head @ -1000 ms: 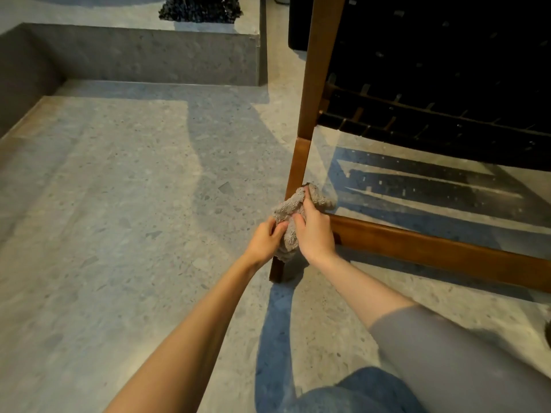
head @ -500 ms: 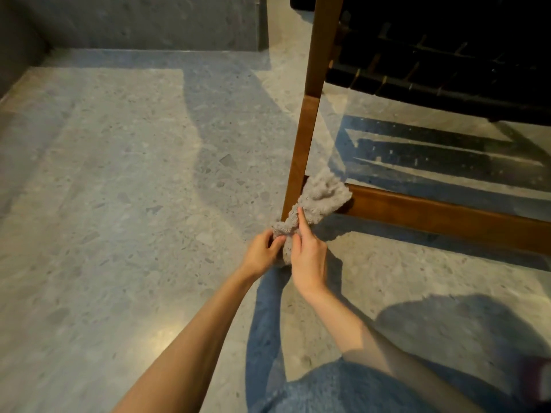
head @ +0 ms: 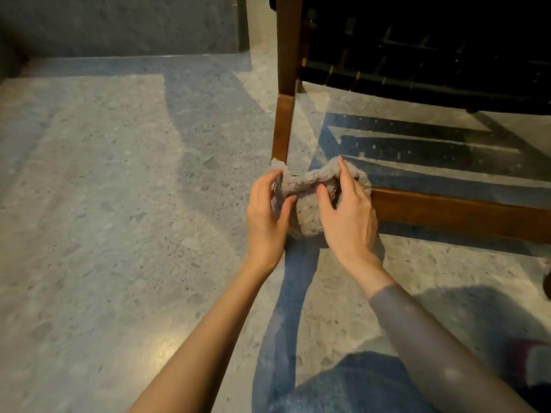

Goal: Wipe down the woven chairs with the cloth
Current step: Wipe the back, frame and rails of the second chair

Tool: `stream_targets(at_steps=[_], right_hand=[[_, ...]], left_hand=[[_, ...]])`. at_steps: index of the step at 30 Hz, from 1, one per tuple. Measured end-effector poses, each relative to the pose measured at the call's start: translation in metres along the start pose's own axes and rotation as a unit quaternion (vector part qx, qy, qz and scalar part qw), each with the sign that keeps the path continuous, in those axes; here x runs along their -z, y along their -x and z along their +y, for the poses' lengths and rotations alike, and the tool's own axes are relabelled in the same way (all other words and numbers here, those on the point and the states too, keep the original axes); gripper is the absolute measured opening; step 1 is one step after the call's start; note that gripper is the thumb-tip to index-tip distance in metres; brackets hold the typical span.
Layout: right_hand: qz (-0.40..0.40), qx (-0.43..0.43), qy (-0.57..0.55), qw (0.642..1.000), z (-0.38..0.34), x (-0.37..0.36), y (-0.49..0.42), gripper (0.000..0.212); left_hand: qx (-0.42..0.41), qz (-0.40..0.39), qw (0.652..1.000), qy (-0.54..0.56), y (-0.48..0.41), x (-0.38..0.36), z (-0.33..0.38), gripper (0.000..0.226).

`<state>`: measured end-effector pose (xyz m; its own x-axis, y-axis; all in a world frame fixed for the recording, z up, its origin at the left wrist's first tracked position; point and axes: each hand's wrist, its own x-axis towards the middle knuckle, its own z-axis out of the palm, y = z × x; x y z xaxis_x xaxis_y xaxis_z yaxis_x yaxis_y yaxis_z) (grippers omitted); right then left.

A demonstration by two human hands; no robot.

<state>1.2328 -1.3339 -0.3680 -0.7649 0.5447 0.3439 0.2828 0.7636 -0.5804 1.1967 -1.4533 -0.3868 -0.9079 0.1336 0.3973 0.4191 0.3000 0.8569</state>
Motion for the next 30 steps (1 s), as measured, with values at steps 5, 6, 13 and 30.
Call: stream_targets(at_steps=[5, 6, 13, 30], right_hand=[[-0.224, 0.129, 0.171, 0.951, 0.014, -0.008, -0.043, 0.088], [-0.247, 0.142, 0.176, 0.942, 0.015, -0.012, -0.047, 0.090], [-0.224, 0.232, 0.277, 0.905, 0.028, -0.026, -0.061, 0.088], [-0.245, 0.216, 0.298, 0.897, 0.074, 0.009, -0.076, 0.085]], left_hand=[[-0.128, -0.183, 0.932, -0.284, -0.012, -0.014, -0.020, 0.064], [-0.141, -0.185, 0.908, -0.350, -0.012, -0.017, -0.025, 0.065], [-0.155, -0.111, 0.837, -0.512, -0.020, -0.030, -0.033, 0.059], [-0.171, -0.166, 0.797, -0.555, -0.030, -0.051, -0.010, 0.063]])
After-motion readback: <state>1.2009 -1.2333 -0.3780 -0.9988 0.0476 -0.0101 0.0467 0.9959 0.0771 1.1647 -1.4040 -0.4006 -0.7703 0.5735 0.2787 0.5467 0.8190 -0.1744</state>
